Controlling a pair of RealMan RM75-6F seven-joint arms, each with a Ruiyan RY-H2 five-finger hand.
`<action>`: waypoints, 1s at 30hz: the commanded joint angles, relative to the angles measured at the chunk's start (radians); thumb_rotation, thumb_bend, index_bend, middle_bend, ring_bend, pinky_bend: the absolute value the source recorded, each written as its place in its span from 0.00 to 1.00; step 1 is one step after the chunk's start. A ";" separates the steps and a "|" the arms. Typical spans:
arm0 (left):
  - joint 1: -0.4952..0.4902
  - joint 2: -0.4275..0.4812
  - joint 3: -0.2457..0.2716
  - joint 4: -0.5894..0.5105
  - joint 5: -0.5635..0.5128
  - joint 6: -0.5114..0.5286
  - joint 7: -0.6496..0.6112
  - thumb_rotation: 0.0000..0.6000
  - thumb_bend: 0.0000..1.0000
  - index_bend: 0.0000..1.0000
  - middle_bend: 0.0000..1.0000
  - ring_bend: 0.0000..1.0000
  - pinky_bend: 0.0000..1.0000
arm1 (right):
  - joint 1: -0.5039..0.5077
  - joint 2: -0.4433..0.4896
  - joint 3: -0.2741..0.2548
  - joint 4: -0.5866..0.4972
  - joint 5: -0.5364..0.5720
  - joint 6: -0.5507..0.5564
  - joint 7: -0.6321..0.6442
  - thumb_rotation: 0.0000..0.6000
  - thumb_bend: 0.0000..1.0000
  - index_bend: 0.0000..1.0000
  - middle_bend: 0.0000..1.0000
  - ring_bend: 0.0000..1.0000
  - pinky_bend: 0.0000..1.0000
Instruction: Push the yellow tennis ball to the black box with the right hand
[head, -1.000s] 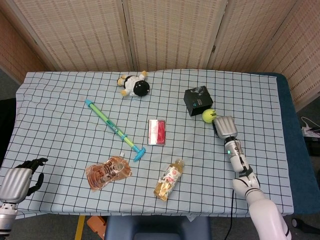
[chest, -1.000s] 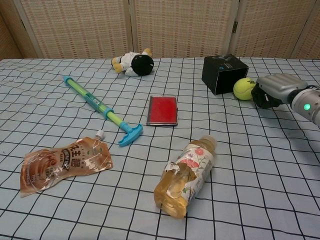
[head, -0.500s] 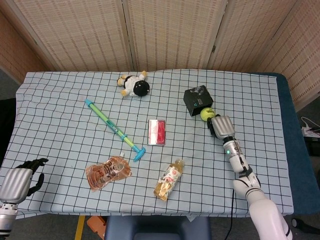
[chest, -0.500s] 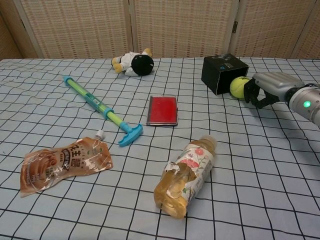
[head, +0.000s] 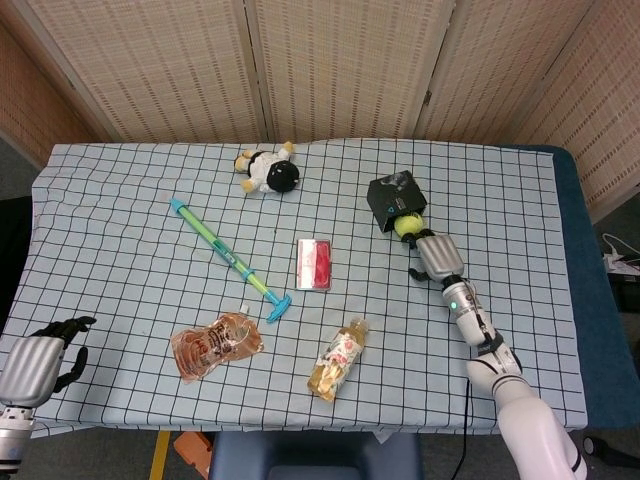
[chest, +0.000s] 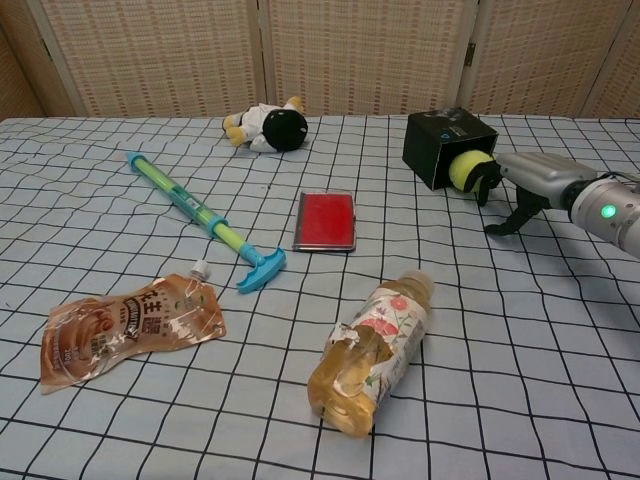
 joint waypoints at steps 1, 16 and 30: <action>0.000 0.000 0.000 0.000 0.000 0.001 0.000 1.00 0.52 0.30 0.36 0.35 0.55 | 0.004 0.003 -0.005 -0.005 -0.004 -0.010 0.017 1.00 0.09 0.20 0.26 0.11 0.35; -0.001 0.000 0.000 -0.001 0.001 0.000 -0.005 1.00 0.52 0.30 0.36 0.35 0.55 | 0.003 0.008 -0.018 -0.007 -0.019 0.016 0.066 1.00 0.05 0.00 0.00 0.00 0.09; 0.001 0.003 0.000 -0.002 0.006 0.007 -0.010 1.00 0.52 0.30 0.36 0.35 0.55 | -0.136 0.106 0.047 -0.184 0.046 0.289 -0.194 1.00 0.09 0.22 0.13 0.00 0.27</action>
